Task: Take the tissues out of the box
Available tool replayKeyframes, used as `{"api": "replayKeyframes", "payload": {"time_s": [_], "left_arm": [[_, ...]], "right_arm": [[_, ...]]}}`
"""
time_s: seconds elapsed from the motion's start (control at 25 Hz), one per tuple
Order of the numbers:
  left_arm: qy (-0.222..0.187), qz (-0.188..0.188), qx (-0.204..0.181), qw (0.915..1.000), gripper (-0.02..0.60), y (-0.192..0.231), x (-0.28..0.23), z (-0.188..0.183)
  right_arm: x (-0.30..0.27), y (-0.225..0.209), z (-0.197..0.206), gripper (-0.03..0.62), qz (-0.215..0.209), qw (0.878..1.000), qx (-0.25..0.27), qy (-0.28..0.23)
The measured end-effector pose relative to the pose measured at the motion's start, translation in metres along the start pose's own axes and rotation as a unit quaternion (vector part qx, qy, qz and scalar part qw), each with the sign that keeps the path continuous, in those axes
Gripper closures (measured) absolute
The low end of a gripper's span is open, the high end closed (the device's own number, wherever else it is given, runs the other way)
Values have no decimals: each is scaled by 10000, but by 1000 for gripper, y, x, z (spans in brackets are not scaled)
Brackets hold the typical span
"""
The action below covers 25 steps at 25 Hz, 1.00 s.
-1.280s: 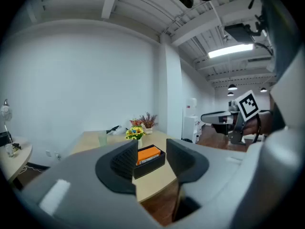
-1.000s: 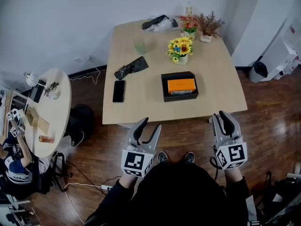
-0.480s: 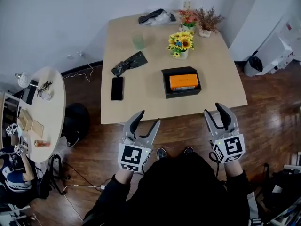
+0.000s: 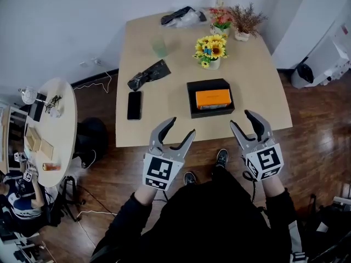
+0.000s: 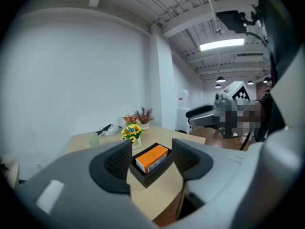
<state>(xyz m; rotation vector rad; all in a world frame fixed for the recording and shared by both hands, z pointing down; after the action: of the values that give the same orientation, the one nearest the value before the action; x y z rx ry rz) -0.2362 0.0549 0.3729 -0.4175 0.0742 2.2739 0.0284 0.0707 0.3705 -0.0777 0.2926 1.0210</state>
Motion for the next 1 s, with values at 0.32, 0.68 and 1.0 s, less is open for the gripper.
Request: {"api": "replayKeyframes", "payload": {"time_s": [0.32,0.68,1.0], "left_arm": [[455,-311,-156,9984,336,-10,-98,-28],[1306,-340,-51,9908,319,-7,-162,-2],[2381,318,-192,9705,272,11,-210,55]], "right_arm": [[-53,-76,9,367,-905,9958,146,-9],[-98,-113,34,364,-1572,9869,126,343],[-147,-105,86,281,-1931,9656,665,1611]]}}
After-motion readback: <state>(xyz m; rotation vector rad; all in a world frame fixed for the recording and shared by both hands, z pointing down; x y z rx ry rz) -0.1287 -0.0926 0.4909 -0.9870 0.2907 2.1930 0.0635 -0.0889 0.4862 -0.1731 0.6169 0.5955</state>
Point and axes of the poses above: the fingertips, and each gripper's own axes: x backward along the fingers, y to its left, z out of its underside, the point moved 10 cm from there along x, backward along the fingers, and after that the axes turned 3 degrees about -z, right-handed, at the moved point
